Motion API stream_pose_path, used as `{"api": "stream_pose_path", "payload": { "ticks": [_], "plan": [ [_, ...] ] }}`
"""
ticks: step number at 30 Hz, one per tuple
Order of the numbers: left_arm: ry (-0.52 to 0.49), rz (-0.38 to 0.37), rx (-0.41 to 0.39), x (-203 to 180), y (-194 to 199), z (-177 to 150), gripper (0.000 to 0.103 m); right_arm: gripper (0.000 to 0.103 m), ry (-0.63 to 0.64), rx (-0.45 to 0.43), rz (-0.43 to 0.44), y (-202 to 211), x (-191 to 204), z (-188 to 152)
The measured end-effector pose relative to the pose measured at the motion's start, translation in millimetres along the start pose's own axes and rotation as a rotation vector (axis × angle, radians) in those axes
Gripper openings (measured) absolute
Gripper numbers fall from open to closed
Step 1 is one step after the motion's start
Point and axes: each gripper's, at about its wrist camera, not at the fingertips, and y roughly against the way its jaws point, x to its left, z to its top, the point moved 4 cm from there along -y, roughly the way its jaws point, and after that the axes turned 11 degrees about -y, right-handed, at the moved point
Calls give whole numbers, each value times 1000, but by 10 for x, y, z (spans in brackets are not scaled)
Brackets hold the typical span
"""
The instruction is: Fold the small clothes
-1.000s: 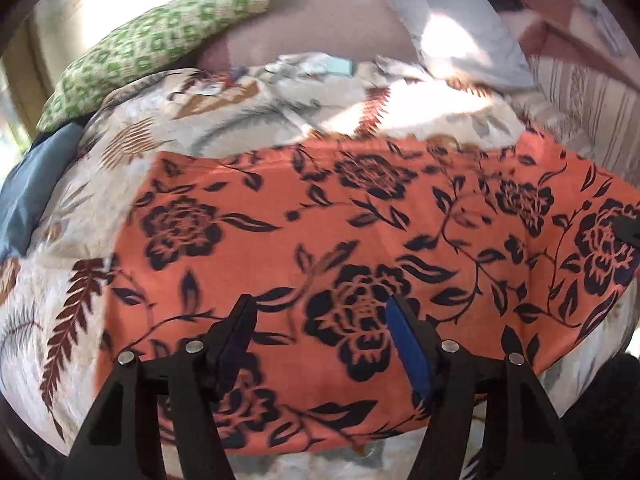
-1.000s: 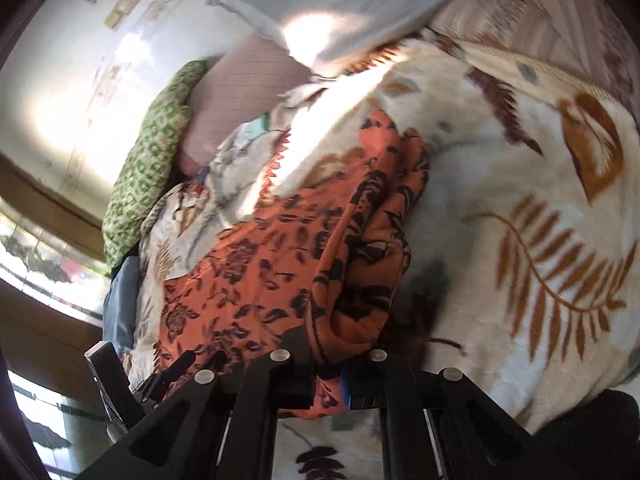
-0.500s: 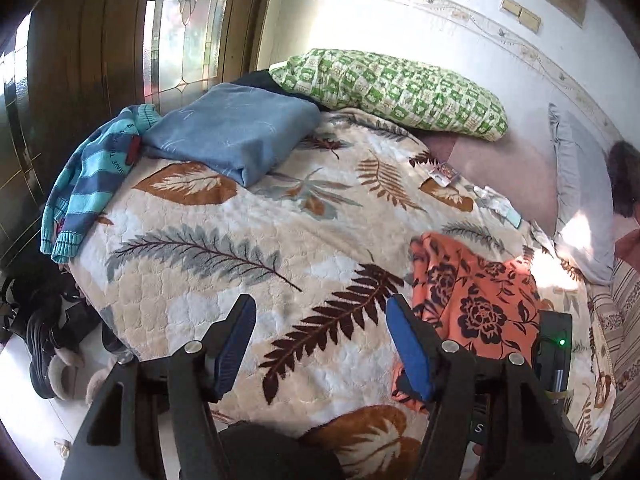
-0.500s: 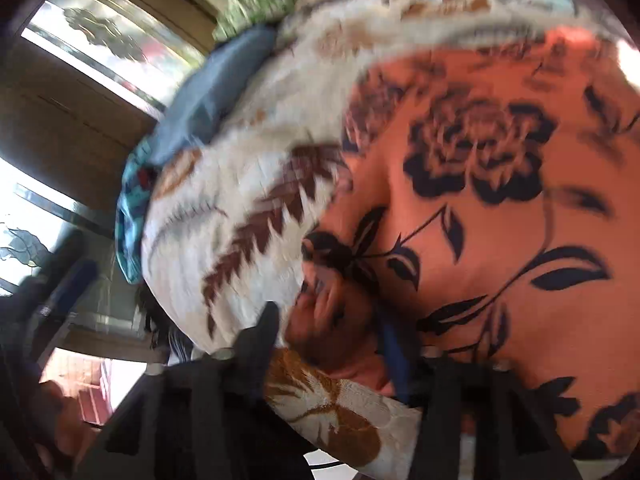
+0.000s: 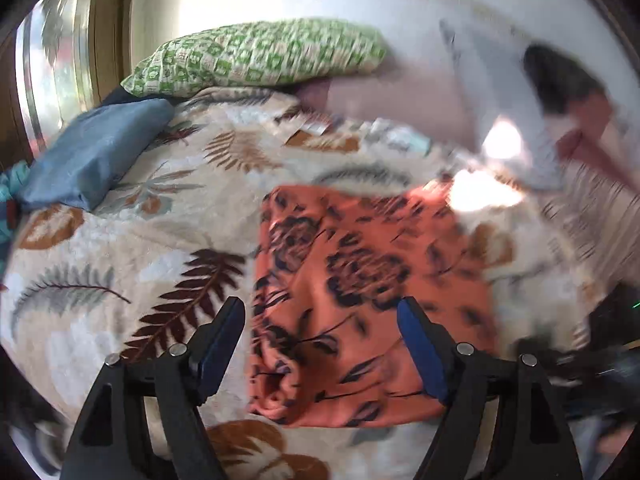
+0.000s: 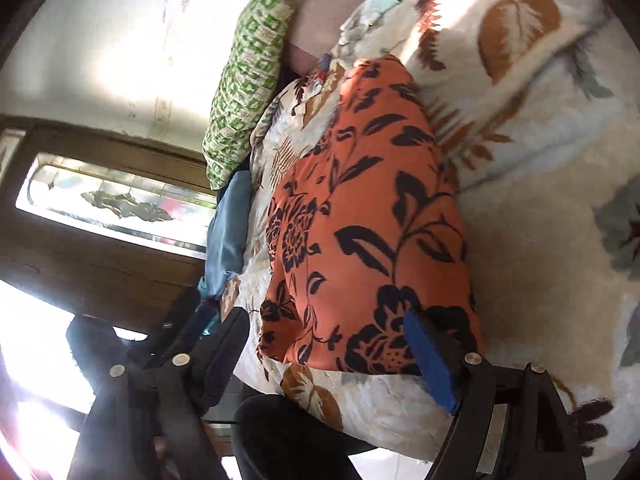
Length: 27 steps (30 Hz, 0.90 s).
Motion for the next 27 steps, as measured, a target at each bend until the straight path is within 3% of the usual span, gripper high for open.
{"api": "stream_pose_path", "payload": {
  "ticks": [1, 2, 3, 4, 5, 8, 13, 16, 19, 20, 21, 22, 23, 25, 27],
  "plan": [
    [-6, 62, 132, 31, -307, -156, 79, 82, -16, 5, -6, 24, -86, 20],
    [59, 38, 218, 128, -508, -325, 79, 82, -24, 10, -21, 36, -110, 39],
    [179, -35, 197, 255, -523, -402, 79, 82, -21, 17, -17, 74, -115, 62],
    [230, -54, 187, 333, -454, -397, 79, 82, -12, 23, -18, 106, -99, 82],
    [230, -24, 192, 364, -369, -357, 79, 82, 9, 25, -22, 175, -54, 100],
    [175, 15, 73, 349, -29, -117, 79, 82, 62, -6, -7, 285, 120, 259],
    [112, -85, -51, 79, 149, 317, 79, 82, 74, -65, -55, 185, 188, 861],
    [20, -109, -32, -141, -127, 443, 79, 82, 39, -25, -107, -67, 62, 1172],
    [-32, -65, 106, -242, -620, 310, 80, 82, 61, -17, 0, -163, 205, 1291],
    [-48, -37, 126, -257, -723, 243, 85, 82, 89, -22, -17, -234, 231, 1315],
    [-71, -9, 94, -278, -736, 233, 90, 82, 104, 5, -79, -386, 181, 1333],
    [-97, 18, 89, -305, -744, 226, 90, 75, 95, 79, -164, -609, 52, 1340],
    [-110, 25, 97, -324, -750, 228, 90, 45, 58, 124, -212, -754, -97, 1342],
    [-101, 17, 91, -297, -729, 228, 90, 38, 86, 96, -208, -686, -16, 1315],
    [-92, 16, 84, -267, -748, 205, 95, 36, 213, 20, -240, -551, 251, 1194]
  ]
}}
